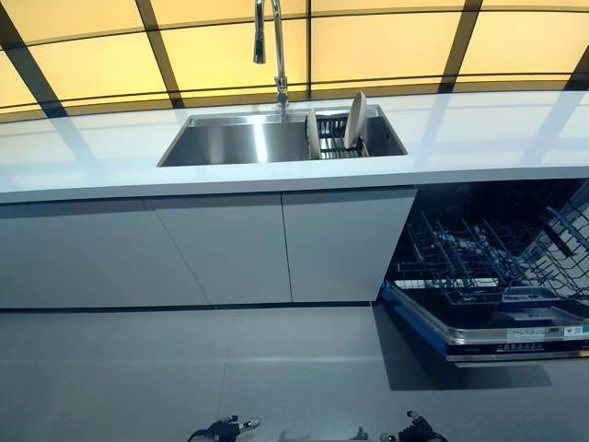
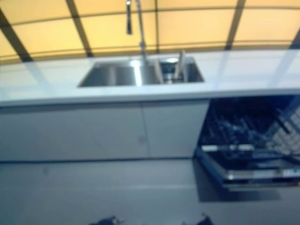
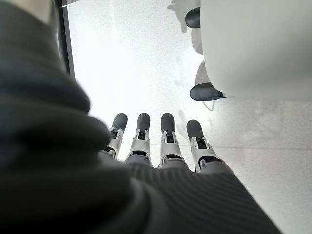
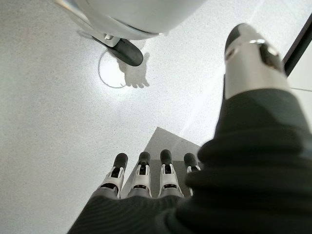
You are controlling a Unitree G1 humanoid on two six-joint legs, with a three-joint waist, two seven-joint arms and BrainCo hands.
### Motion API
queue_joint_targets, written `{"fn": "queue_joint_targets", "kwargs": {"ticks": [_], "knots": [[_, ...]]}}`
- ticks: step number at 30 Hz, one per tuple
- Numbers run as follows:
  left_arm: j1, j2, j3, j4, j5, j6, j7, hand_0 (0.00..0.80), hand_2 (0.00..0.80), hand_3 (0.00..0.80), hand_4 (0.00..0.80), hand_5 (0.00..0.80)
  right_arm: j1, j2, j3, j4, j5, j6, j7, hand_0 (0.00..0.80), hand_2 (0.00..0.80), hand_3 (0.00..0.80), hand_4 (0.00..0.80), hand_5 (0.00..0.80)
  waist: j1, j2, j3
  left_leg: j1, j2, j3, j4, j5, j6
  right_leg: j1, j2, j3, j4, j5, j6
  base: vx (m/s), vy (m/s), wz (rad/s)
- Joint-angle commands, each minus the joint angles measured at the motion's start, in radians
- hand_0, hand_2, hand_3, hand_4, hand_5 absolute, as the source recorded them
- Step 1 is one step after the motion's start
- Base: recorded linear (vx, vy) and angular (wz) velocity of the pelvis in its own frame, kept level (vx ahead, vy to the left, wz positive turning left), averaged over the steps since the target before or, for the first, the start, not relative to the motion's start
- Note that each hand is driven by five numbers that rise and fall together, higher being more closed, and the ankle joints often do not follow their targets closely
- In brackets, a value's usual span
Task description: Take plates into dishwasher
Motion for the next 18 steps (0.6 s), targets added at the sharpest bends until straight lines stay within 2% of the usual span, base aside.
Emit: {"fn": "queue_joint_targets", "kwargs": {"ticks": [1,7,9,10,12,13,14,16,17,18], "knots": [[-0.047,-0.020,-0.011,0.069,0.028,0.007,0.004,0.000,0.000,0.000,0.000,0.000,-0.063,0.039,0.038,0.030,-0.010,0.017,0.008,0.000,0.000,0.000,0.000,0.000,0.037,-0.066,0.023,0.025,-0.101,-0.039,-0.002,-0.032,0.105,-0.013,-0.018,0.032,0.041,0.022,0.037,0.047,-0.046,0.04],[-0.047,-0.014,0.001,0.070,0.029,-0.006,0.016,0.000,0.000,0.000,0.000,0.000,-0.068,0.036,0.056,0.036,-0.071,0.043,0.023,0.000,0.000,0.000,0.000,0.000,0.037,-0.078,0.032,0.035,-0.095,-0.051,0.048,-0.054,0.108,-0.002,-0.002,0.045,0.069,-0.002,0.016,0.076,-0.086,0.05],[-0.049,-0.014,0.015,0.068,-0.012,-0.006,0.038,0.000,0.000,0.000,0.000,0.000,-0.077,0.032,0.075,0.032,-0.102,0.034,0.039,0.000,0.000,0.000,0.000,0.000,0.038,-0.095,0.043,0.007,-0.083,-0.044,0.147,-0.084,0.100,-0.008,-0.001,0.045,0.094,-0.014,-0.002,0.078,-0.128,0.02],[-0.053,-0.014,0.029,0.068,-0.025,-0.008,0.049,0.000,0.000,0.000,0.000,0.000,-0.082,0.028,0.086,0.026,-0.081,0.037,0.051,0.000,0.000,0.000,0.000,0.000,0.045,-0.116,0.059,-0.040,-0.076,-0.033,0.281,-0.087,0.091,-0.010,-0.013,0.038,0.108,-0.013,-0.016,0.078,-0.129,0.01],[-0.050,-0.013,0.056,0.071,-0.052,-0.032,0.066,0.000,0.000,0.000,0.000,0.000,-0.089,0.020,0.097,0.012,-0.069,0.046,0.077,0.000,0.000,0.000,0.000,0.000,0.060,-0.133,0.090,-0.142,-0.079,-0.028,0.464,-0.026,0.087,-0.015,-0.018,0.034,0.130,-0.016,-0.036,0.083,-0.114,-0.04],[-0.047,-0.011,0.073,0.068,-0.064,-0.039,0.062,0.000,0.000,0.000,0.000,0.000,-0.090,0.015,0.100,0.006,-0.085,0.051,0.084,0.000,0.000,0.000,0.000,0.000,0.071,-0.130,0.108,-0.223,-0.083,-0.028,0.538,0.020,0.083,-0.014,-0.011,0.047,0.146,-0.020,-0.047,0.074,-0.060,-0.11],[-0.047,-0.011,0.078,0.066,-0.063,-0.040,0.059,0.000,0.000,0.000,0.000,0.000,-0.089,0.014,0.102,0.006,-0.089,0.056,0.085,0.000,0.000,0.000,0.000,0.000,0.077,-0.127,0.116,-0.250,-0.087,-0.026,0.549,0.032,0.082,-0.010,-0.007,0.053,0.151,-0.024,-0.048,0.122,-0.012,-0.22],[-0.044,-0.011,0.088,0.065,-0.057,-0.045,0.051,0.000,0.000,0.000,0.000,0.000,-0.086,0.009,0.105,0.015,-0.074,0.056,0.079,0.000,0.000,0.000,0.000,0.000,0.096,-0.102,0.138,-0.285,-0.083,-0.016,0.459,0.086,0.062,0.019,0.019,0.069,0.158,-0.044,-0.045,0.269,0.052,-0.31],[-0.038,-0.014,0.080,0.065,-0.040,-0.061,0.049,0.000,0.000,0.000,0.000,0.000,-0.086,0.005,0.090,0.040,-0.074,0.035,0.065,0.000,0.000,0.000,0.000,0.000,0.112,-0.067,0.151,-0.298,-0.064,0.024,0.298,0.138,0.038,0.055,0.047,0.081,0.152,-0.068,-0.037,0.524,0.113,-0.18],[-0.032,-0.017,0.066,0.069,-0.038,-0.067,0.055,0.000,0.000,0.000,0.000,0.000,-0.085,0.005,0.079,0.052,-0.079,0.034,0.063,0.000,0.000,0.000,0.000,0.000,0.133,-0.039,0.152,-0.329,-0.058,0.025,0.155,0.212,0.013,0.095,0.073,0.100,0.141,-0.086,-0.037,0.583,0.112,-0.06]]}}
